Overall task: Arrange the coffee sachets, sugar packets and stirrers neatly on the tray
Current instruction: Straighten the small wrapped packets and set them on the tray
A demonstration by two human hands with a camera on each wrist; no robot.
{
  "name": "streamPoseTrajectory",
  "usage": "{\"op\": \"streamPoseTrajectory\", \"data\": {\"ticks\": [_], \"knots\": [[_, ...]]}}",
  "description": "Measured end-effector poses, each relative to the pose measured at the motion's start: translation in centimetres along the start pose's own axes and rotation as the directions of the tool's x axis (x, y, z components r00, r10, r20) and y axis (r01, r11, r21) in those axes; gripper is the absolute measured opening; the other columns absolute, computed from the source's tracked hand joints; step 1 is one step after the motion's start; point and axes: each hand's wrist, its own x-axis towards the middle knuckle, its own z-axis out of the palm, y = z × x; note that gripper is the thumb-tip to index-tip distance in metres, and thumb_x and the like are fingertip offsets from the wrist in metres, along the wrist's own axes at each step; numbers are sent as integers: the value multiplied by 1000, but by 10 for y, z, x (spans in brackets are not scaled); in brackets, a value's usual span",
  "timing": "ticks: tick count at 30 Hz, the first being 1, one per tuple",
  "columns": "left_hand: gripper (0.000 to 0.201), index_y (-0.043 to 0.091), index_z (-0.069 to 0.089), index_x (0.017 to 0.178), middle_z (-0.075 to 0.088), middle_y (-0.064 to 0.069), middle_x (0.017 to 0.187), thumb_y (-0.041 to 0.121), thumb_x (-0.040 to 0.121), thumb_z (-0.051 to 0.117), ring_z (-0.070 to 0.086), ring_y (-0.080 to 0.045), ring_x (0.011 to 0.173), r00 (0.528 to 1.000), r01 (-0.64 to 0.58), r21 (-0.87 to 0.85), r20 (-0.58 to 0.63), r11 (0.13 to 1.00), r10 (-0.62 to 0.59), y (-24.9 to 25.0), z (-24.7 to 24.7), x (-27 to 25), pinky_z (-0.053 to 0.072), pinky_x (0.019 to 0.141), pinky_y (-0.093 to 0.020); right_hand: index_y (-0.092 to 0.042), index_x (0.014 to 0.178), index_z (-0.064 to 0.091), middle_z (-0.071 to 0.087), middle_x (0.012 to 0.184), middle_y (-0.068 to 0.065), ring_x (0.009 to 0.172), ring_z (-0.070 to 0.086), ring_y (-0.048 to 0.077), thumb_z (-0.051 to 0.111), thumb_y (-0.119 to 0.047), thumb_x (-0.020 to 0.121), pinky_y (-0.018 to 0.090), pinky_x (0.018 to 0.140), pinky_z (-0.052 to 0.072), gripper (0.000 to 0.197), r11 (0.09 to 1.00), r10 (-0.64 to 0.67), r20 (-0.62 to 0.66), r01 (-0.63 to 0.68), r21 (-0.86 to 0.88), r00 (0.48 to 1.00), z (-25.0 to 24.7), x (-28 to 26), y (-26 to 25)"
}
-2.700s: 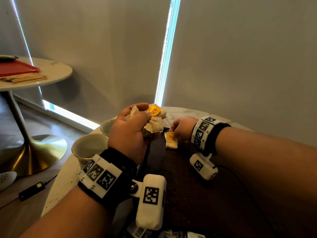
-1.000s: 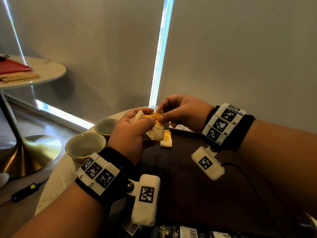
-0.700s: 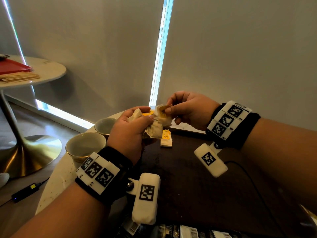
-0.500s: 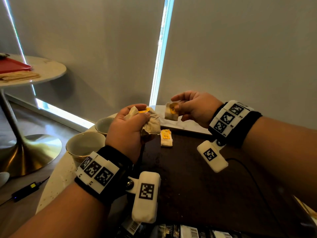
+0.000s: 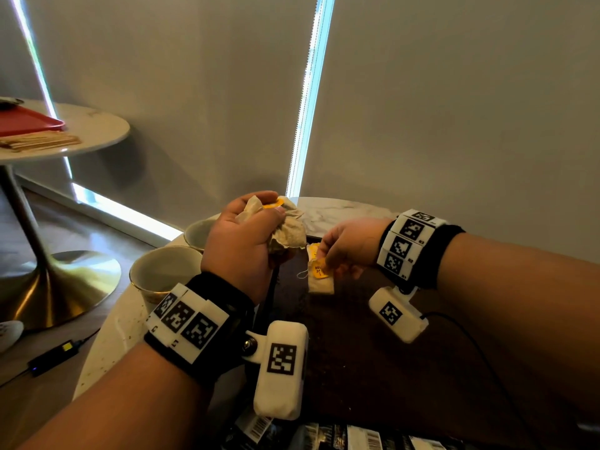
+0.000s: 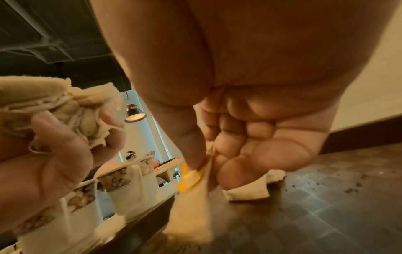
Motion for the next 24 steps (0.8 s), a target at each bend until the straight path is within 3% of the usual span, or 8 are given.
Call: {"op": "streamPoseTrajectory", "data": {"ticks": [3,6,9,11,17,24], "knots": [[21,18,65,106,76,-7,90,2,92,63,75,-29,85,1000,6,1,6,1000,-6,-1,-1,1,61,68,-42,-17,92,73,70,79,0,70,63,13,73,-15,86,26,58,50,6,996,27,-105,-35,-77,994,4,5,2],[21,17,66,105,75,-8,90,2,92,63,74,-27,82,1000,2,-1,4,1000,-2,-1,-2,1,59,67,-41,-18,107,75,68,89,-1,76,59,14,73,-27,87,24,64,46,23,975,10,-196,-54,-217,981,6,11,2],[21,16,65,106,75,-9,90,1,92,63,75,-27,81,1000,3,-19,5,1000,-3,-1,-1,2,59,64,-38,-18,114,72,70,105,2,92,63,18,71,-28,89,24,65,47,27,968,25,-241,-84,-238,970,8,18,0],[22,15,65,108,75,-9,89,0,91,63,75,-27,80,1000,4,-26,7,1000,-4,-1,-1,2,58,62,-37,-17,114,72,70,110,3,101,64,19,70,-26,89,26,75,51,26,964,21,-257,-87,-249,966,7,22,1],[23,15,64,110,75,-9,92,2,92,63,75,-27,82,1000,5,-19,2,1000,-5,-1,-1,2,59,64,-39,-14,119,70,69,116,4,109,63,22,68,-27,90,36,96,53,31,925,31,-268,-130,-358,963,7,31,2],[22,16,65,108,75,-8,90,0,92,62,75,-27,81,1000,8,-26,8,1000,-8,-1,-2,1,59,63,-39,-15,113,73,70,112,3,105,64,21,66,-18,91,33,90,54,23,928,-10,-316,-109,-357,949,5,27,5]]}}
